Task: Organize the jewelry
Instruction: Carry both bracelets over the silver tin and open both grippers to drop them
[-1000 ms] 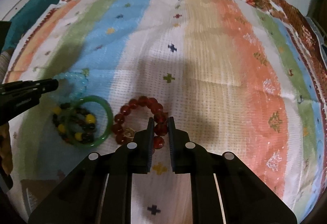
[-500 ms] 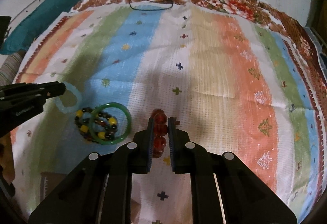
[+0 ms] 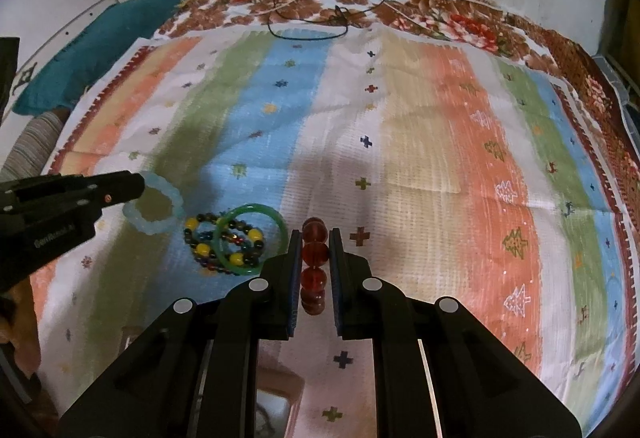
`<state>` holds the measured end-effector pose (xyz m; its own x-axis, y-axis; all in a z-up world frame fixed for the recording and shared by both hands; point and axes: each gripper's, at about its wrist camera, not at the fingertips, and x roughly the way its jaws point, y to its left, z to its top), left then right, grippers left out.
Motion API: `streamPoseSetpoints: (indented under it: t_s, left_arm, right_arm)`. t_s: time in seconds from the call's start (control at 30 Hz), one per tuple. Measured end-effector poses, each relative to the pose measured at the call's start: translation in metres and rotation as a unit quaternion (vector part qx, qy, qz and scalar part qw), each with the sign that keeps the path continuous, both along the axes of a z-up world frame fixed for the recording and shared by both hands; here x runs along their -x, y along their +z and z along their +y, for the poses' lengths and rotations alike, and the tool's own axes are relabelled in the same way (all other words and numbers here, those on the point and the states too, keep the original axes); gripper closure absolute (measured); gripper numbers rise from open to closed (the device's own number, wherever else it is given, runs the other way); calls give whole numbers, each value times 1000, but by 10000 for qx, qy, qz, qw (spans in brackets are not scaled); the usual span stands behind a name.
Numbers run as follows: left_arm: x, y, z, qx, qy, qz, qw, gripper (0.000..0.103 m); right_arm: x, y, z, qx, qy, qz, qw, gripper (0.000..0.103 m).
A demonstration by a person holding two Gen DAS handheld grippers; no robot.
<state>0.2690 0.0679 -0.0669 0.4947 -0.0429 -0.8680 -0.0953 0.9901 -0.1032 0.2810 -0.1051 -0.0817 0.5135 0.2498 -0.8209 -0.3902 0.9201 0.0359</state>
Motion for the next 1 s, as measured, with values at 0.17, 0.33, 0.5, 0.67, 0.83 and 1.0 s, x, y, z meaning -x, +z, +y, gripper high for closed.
streamPoseSetpoints:
  t_s: [0.17, 0.33, 0.5, 0.67, 0.83, 1.0]
  left_arm:
    - [9, 7, -4, 39, -9, -43, 10000, 92]
    - [19, 15, -9, 9, -46, -121, 9999, 92]
    - [29, 20, -14, -5, -92, -183, 9998, 92]
    - [41, 30, -22, -23, -150, -307, 9994, 92]
    - [53, 38, -29, -6, -224, -403, 9989, 92]
    - [63, 43, -35, 27, -276, -459, 9986, 92]
  right_arm:
    - [7, 4, -3, -33, 21, -13, 10000, 89]
    - [13, 6, -9, -50, 1, 12, 10000, 89]
    - [23, 7, -10, 68, 30, -44, 10000, 89]
    - [32, 14, -14, -30, 26, -82, 10000, 89]
    - [44, 24, -17, -141, 54, -141, 9998, 89]
    - [53, 29, -20, -208, 80, -159, 9996, 89]
